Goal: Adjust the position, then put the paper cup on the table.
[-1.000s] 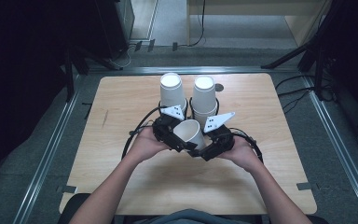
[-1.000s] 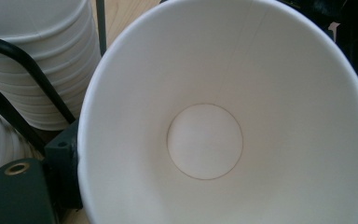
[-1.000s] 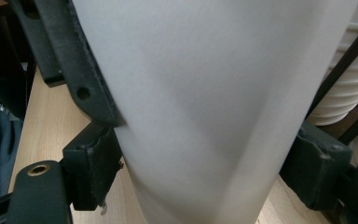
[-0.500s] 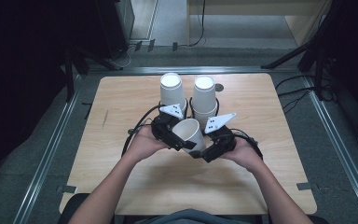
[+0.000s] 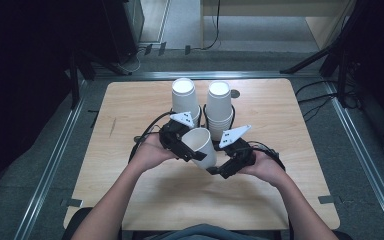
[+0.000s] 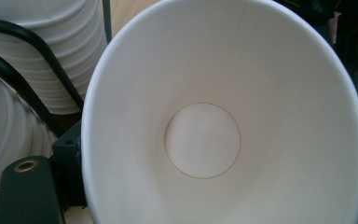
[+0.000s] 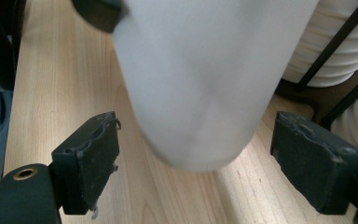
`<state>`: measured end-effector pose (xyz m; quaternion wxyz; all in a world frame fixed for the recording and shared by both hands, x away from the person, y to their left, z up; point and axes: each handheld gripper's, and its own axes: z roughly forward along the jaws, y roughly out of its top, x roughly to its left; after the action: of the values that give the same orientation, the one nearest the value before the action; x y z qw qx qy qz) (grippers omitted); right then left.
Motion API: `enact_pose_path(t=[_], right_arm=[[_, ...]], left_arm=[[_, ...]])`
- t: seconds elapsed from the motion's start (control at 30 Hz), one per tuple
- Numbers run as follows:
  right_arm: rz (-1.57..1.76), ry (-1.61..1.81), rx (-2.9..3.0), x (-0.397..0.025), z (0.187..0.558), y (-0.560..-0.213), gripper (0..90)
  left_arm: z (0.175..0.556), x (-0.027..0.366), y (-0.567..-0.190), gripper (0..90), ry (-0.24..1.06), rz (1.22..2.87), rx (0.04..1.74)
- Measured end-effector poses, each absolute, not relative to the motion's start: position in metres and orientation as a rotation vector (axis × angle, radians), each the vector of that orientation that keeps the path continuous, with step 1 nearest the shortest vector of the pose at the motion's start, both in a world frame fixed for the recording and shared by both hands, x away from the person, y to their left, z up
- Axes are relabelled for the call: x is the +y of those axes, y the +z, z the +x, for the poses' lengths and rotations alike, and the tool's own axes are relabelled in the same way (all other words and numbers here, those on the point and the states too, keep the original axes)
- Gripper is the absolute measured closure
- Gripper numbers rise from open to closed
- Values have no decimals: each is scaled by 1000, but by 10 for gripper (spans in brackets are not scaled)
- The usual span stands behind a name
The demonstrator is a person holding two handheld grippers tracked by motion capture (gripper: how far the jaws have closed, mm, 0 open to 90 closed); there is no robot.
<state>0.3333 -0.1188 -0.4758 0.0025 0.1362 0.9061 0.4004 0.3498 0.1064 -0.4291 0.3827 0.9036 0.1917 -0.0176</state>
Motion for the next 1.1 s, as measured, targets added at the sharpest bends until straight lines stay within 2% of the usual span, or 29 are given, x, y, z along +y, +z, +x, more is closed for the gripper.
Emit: enact_pose_path(t=[0.5,0.77,1.1], right_arm=[[549,1244,2754,-139,330,-471,168],[590,1211,2757,-144,335,-473,168],[548,1189,2793,-149,342,-478,190]], left_arm=[[349,114,-433,138,-6,2385,468],[348,117,-436,136,-26,2395,432],[349,128,-442,131,2,2428,475]])
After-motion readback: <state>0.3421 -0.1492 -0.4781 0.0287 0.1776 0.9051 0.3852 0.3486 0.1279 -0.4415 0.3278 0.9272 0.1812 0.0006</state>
